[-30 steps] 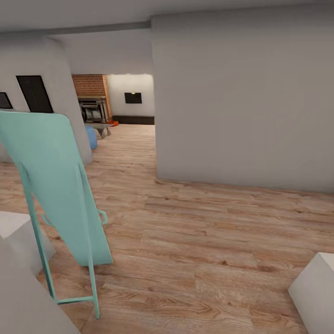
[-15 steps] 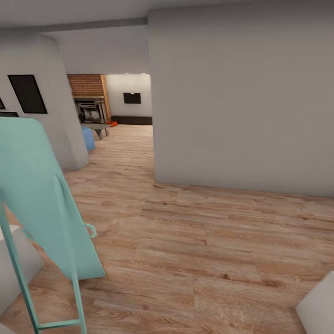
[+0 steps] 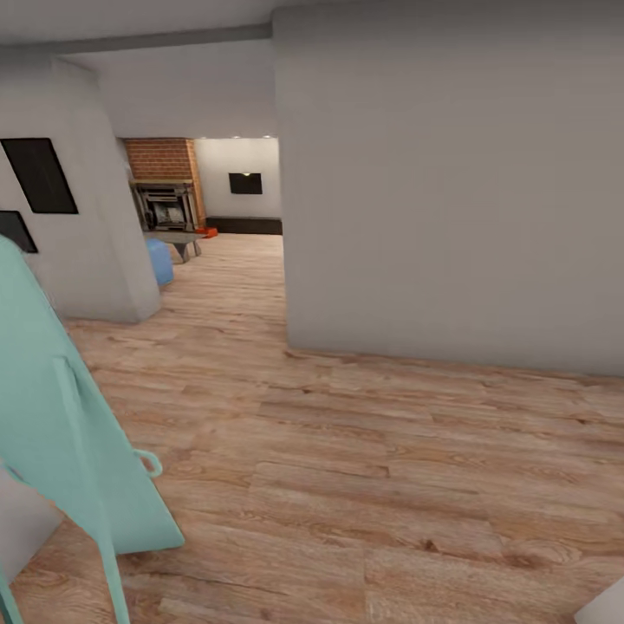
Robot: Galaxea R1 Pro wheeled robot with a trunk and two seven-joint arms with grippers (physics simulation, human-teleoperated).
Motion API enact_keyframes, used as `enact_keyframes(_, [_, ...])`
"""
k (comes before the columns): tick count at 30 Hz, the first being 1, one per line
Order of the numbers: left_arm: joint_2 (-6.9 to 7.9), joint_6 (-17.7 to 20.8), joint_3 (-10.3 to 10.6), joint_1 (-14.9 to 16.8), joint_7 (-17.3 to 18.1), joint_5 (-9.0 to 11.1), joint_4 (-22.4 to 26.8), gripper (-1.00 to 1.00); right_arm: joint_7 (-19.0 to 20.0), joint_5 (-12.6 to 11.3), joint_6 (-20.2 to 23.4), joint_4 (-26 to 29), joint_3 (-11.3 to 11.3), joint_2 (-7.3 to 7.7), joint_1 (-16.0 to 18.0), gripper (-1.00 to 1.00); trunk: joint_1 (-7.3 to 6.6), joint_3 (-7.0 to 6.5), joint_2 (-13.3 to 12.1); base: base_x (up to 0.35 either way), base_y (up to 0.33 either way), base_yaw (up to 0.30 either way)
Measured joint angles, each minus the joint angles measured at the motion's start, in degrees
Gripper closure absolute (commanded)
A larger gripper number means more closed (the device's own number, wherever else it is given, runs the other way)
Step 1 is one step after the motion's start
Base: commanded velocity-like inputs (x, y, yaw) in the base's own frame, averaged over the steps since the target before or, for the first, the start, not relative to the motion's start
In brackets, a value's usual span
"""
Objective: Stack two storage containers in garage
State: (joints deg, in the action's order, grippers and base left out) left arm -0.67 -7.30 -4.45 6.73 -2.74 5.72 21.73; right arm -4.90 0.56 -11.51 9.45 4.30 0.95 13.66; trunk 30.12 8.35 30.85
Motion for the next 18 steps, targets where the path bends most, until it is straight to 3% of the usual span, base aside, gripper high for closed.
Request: enact_keyframes(18, [0.00,0.00,0.00,0.00,0.03,0.00,0.00,-1.00,0.02,0.00,0.00,0.00,0.00,0.00,0.00,-1.00,0.00,0.00,0.00,0.327,0.000,0.000])
